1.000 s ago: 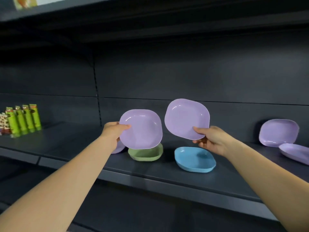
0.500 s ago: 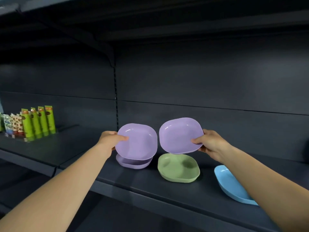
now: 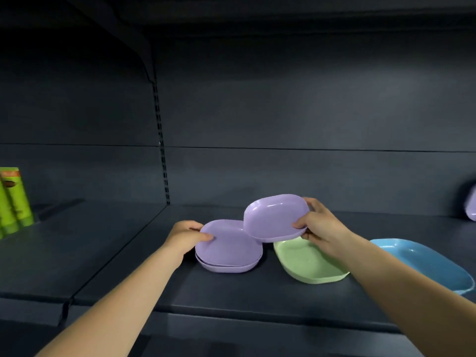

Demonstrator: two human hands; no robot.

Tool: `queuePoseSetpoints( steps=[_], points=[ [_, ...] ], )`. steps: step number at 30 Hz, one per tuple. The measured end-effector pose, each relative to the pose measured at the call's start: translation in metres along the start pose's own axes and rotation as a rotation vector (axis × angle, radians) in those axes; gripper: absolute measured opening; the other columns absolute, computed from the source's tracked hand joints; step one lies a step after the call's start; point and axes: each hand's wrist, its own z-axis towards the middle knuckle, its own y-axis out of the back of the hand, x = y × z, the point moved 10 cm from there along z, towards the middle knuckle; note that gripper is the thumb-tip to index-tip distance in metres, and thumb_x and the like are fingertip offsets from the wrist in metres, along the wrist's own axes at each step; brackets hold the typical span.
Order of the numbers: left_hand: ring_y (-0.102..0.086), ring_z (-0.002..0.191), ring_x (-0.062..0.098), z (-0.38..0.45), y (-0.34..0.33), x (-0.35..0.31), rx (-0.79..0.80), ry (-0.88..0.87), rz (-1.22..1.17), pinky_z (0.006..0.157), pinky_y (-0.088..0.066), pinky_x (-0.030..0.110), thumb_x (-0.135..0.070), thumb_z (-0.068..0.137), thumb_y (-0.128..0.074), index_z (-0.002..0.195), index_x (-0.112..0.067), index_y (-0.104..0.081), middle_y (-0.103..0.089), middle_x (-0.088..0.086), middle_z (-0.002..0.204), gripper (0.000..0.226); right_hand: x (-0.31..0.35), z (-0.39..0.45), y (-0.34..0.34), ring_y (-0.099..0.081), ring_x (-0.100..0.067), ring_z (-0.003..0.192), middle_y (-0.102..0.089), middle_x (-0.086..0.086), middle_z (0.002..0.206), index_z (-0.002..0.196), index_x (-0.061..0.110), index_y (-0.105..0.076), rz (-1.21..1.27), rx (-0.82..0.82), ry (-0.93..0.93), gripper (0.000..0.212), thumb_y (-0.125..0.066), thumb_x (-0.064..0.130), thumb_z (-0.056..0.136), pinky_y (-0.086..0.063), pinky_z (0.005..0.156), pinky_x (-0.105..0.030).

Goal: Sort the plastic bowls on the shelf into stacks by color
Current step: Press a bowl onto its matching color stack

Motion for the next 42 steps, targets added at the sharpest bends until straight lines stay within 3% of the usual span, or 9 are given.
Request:
queuePoseSetpoints(
  steps=[5, 11, 14, 18, 21, 27, 30, 34, 42],
  points=[
    [-0.058, 0.102, 0.011, 0.009, -0.005, -0.002, 0.066, -0.108, -0.103, 0.088, -0.040, 0.024, -0.031, 0.083, -0.071, 0.107, -0.019, -0.065, -0.065, -0.007, 0.104, 0.028, -0.011, -0.006, -0.027, -0.051, -0.023, 0.085, -0.058, -0.005, 0.110, 0.119, 0.020, -0.051, -0.062, -0.040, 0.020, 0.053, -0.047, -0.013, 0.077, -0.039, 0.065, -0.032],
    [-0.059, 0.106, 0.005, 0.005, -0.020, -0.008, 0.199, -0.182, -0.128, 0.086, -0.041, 0.020, -0.032, 0.090, -0.061, 0.115, -0.022, -0.063, -0.064, -0.011, 0.112, 0.027, -0.032, -0.007, -0.072, -0.058, -0.025, 0.089, -0.063, -0.011, 0.107, 0.114, 0.014, -0.055, -0.110, 0.000, -0.011, 0.044, -0.052, -0.011, 0.077, -0.045, 0.068, -0.031],
    [-0.055, 0.109, 0.007, 0.008, -0.023, -0.008, 0.217, -0.199, -0.096, 0.090, -0.035, 0.019, -0.025, 0.091, -0.061, 0.124, -0.018, -0.059, -0.061, -0.007, 0.119, 0.034, -0.027, -0.008, -0.081, -0.065, -0.022, 0.090, -0.069, -0.005, 0.098, 0.107, 0.011, -0.062, -0.273, -0.050, 0.081, 0.037, -0.059, -0.007, 0.075, -0.051, 0.080, -0.031],
    [-0.055, 0.110, 0.010, 0.012, -0.023, -0.006, 0.218, -0.183, -0.088, 0.090, -0.036, 0.021, -0.017, 0.090, -0.062, 0.125, -0.015, -0.060, -0.061, -0.004, 0.122, 0.036, -0.020, -0.010, -0.086, -0.061, -0.030, 0.090, -0.063, -0.013, 0.101, 0.090, 0.012, -0.064, -0.588, -0.115, 0.182, 0.021, -0.058, 0.005, 0.071, -0.047, 0.068, -0.031],
    [-0.055, 0.107, 0.010, 0.014, -0.023, -0.005, 0.228, -0.181, -0.077, 0.088, -0.036, 0.021, -0.009, 0.088, -0.062, 0.127, -0.014, -0.059, -0.060, -0.003, 0.121, 0.039, -0.019, -0.008, -0.090, -0.050, -0.033, 0.099, -0.054, -0.010, 0.101, 0.085, 0.009, -0.057, -0.866, -0.123, 0.183, 0.010, -0.056, 0.012, 0.075, -0.037, 0.071, -0.028],
    [-0.050, 0.110, 0.009, 0.014, -0.020, -0.004, 0.245, -0.191, -0.030, 0.090, -0.034, 0.020, 0.000, 0.085, -0.061, 0.125, -0.015, -0.060, -0.057, -0.004, 0.129, 0.042, -0.020, -0.012, -0.103, -0.046, -0.028, 0.099, -0.051, -0.007, 0.100, 0.096, 0.008, -0.062, -1.210, -0.036, 0.159, 0.024, -0.059, 0.023, 0.079, -0.037, 0.073, -0.027],
    [-0.052, 0.112, 0.012, 0.014, -0.019, -0.002, 0.248, -0.179, 0.015, 0.091, -0.037, 0.022, 0.005, 0.081, -0.062, 0.125, -0.017, -0.061, -0.058, -0.004, 0.128, 0.049, -0.020, -0.014, -0.105, -0.045, -0.028, 0.098, -0.053, -0.008, 0.105, 0.093, 0.011, -0.058, -1.249, -0.032, 0.162, 0.019, -0.059, 0.024, 0.080, -0.035, 0.073, -0.027],
    [-0.052, 0.114, 0.015, 0.013, -0.019, 0.000, 0.259, -0.168, 0.056, 0.091, -0.039, 0.024, 0.012, 0.078, -0.056, 0.124, -0.019, -0.061, -0.058, -0.005, 0.126, 0.056, -0.022, -0.012, -0.106, -0.039, -0.025, 0.088, -0.048, -0.004, 0.092, 0.083, 0.015, -0.051, -1.244, -0.024, 0.179, 0.015, -0.060, 0.025, 0.077, -0.034, 0.071, -0.026],
    [-0.052, 0.106, 0.011, 0.010, -0.020, -0.009, 0.279, -0.208, 0.120, 0.088, -0.037, 0.022, 0.005, 0.080, -0.062, 0.125, -0.017, -0.060, -0.058, -0.007, 0.121, 0.050, -0.015, -0.014, -0.103, -0.048, -0.029, 0.100, -0.051, -0.005, 0.095, 0.091, 0.011, -0.059, -1.247, -0.031, 0.194, 0.023, -0.063, 0.029, 0.077, -0.037, 0.073, -0.028]
  ],
)
